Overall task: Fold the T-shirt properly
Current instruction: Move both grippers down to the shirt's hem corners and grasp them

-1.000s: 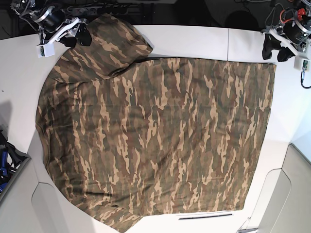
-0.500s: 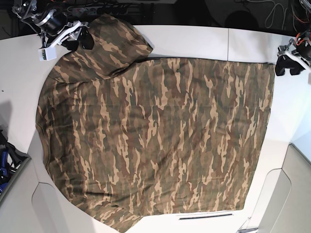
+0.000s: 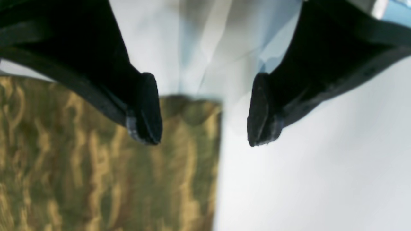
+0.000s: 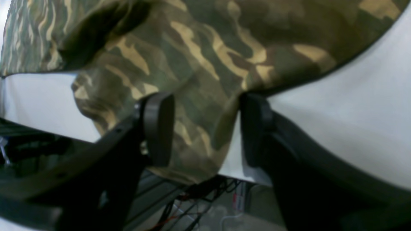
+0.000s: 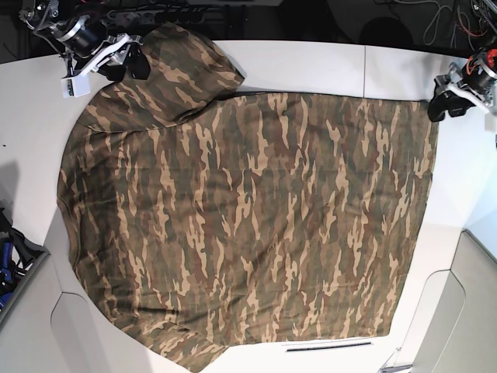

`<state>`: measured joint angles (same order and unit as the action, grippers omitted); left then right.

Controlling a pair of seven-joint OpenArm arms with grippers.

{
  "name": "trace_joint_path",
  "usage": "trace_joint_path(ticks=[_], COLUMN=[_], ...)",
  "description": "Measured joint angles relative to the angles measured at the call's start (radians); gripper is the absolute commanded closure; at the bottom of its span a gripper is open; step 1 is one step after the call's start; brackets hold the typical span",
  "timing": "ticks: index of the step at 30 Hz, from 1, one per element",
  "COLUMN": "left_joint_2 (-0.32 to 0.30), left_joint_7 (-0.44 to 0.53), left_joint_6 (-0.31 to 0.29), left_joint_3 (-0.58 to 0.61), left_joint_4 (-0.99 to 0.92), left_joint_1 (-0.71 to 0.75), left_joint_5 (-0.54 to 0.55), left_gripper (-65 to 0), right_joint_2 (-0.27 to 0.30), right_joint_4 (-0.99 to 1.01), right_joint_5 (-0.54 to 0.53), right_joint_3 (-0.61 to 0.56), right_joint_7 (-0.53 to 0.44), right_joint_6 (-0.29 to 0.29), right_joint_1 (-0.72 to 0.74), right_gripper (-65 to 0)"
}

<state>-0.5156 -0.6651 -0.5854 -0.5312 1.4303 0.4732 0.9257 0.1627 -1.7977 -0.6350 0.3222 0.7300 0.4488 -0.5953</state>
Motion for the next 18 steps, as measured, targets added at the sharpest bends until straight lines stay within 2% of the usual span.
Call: trace_joint_path(ticks=[7,14,16,18], left_joint_2=[0.0,-0.002,-0.002,-0.002], left_joint_7=[0.039,0.043,0.041,0.024], left_joint_6=[-0.01,-0.06,-0.059,-0.055], left_joint_3=[0.085,0.148,0.148,0.149], left_joint_4=[0.003,0.008,0.008,0.006], left_joint_1=[-0.001,-0.003,-0.006,-0.017], left_joint_5=[-0.015,0.003,0.0,-0.012], left_gripper=[-45.1,-44.1,-36.6,-23.1], right_joint_2=[-0.061,-0.066,-0.066,-0.066], right_joint_4=[0.0,0.0,0.0,0.001], right_joint_5=[0.0,0.0,0.0,0.003], right_joint_3=[-0.003,-0.004,-0.004,-0.004], right_joint_7=[0.0,0.0,0.0,0.005], right_joint_6=[0.0,0.0,0.0,-0.002], right_joint_1=[0.0,0.0,0.0,0.006], right_gripper=[-33.2,-32.8,-28.2,-18.9])
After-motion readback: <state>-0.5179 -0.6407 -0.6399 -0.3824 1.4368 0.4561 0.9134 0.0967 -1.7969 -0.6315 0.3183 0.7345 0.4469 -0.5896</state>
